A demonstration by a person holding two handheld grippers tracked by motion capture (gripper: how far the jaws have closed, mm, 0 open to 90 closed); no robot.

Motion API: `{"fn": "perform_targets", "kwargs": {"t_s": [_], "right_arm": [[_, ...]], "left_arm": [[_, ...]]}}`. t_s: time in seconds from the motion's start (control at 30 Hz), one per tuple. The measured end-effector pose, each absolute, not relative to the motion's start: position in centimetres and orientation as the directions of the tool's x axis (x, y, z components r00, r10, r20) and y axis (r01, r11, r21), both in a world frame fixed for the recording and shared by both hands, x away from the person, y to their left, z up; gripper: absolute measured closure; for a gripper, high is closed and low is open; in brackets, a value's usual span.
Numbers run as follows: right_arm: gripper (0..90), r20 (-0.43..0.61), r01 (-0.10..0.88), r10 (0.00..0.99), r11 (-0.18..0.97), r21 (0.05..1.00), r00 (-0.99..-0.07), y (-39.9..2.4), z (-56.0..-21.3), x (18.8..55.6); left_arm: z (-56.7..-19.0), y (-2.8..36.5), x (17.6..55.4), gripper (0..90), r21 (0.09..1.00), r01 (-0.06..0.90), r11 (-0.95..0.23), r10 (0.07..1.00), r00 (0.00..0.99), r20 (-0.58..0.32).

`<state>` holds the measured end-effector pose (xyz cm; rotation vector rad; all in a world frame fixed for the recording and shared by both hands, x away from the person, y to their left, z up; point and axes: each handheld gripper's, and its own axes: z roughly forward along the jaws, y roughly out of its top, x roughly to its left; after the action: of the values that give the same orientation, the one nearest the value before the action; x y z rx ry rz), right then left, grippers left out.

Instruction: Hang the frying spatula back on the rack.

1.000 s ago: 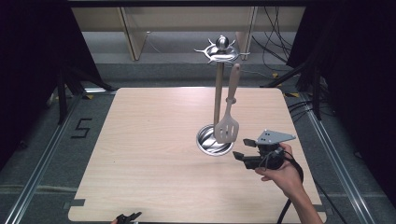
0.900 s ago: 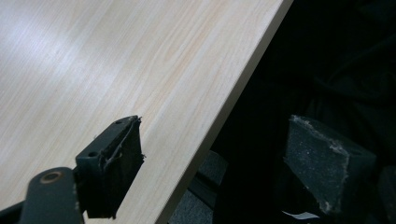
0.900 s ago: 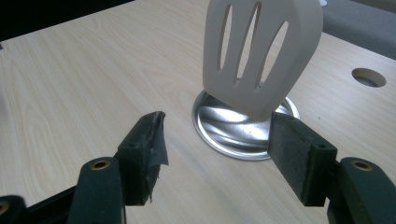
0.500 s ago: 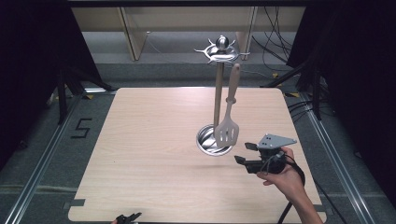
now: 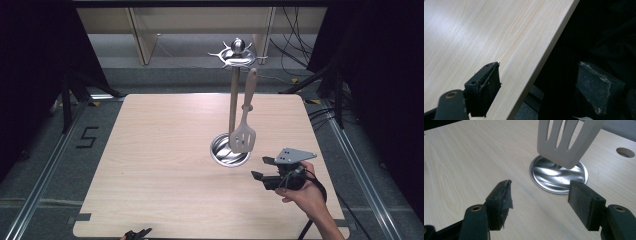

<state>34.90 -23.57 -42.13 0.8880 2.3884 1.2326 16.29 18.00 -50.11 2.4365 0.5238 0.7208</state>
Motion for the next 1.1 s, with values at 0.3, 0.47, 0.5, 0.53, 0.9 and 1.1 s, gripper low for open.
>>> {"fn": "perform_targets", "kwargs": {"t_s": [0.3, 0.47, 0.5, 0.53, 0.9, 1.1], "right_arm": [[35.5, 0.016, 0.397, 0.644, 0.451, 0.799, -0.765, -23.4, -43.2, 34.5], [35.2, 0.010, 0.394, 0.645, 0.454, 0.799, -0.764, -23.4, -43.6, 34.1], [35.1, 0.000, 0.383, 0.642, 0.457, 0.803, -0.766, -23.5, -43.6, 34.1], [35.1, 0.001, 0.385, 0.645, 0.455, 0.803, -0.765, -23.5, -43.6, 34.0], [34.9, 0.034, 0.400, 0.647, 0.429, 0.810, -0.762, -23.9, -45.1, 33.1], [34.8, 0.076, 0.452, 0.667, 0.413, 0.791, -0.741, -24.2, -46.2, 32.1]], "left_arm": [[-50.1, 18.0, 16.3, 18.2, 0.592, 0.204, -0.780, 0.498, 0.775, 0.389], [-50.2, 18.0, 16.3, 18.1, 0.593, 0.205, -0.779, 0.496, 0.780, 0.382], [-50.2, 18.0, 16.3, 18.2, 0.592, 0.206, -0.779, 0.495, 0.781, 0.380], [-50.2, 18.0, 16.4, 18.2, 0.593, 0.204, -0.779, 0.495, 0.781, 0.381], [-50.1, 18.0, 16.3, 18.2, 0.591, 0.203, -0.780, 0.497, 0.776, 0.389], [-50.1, 18.0, 16.3, 18.2, 0.592, 0.205, -0.779, 0.498, 0.776, 0.387]]}}
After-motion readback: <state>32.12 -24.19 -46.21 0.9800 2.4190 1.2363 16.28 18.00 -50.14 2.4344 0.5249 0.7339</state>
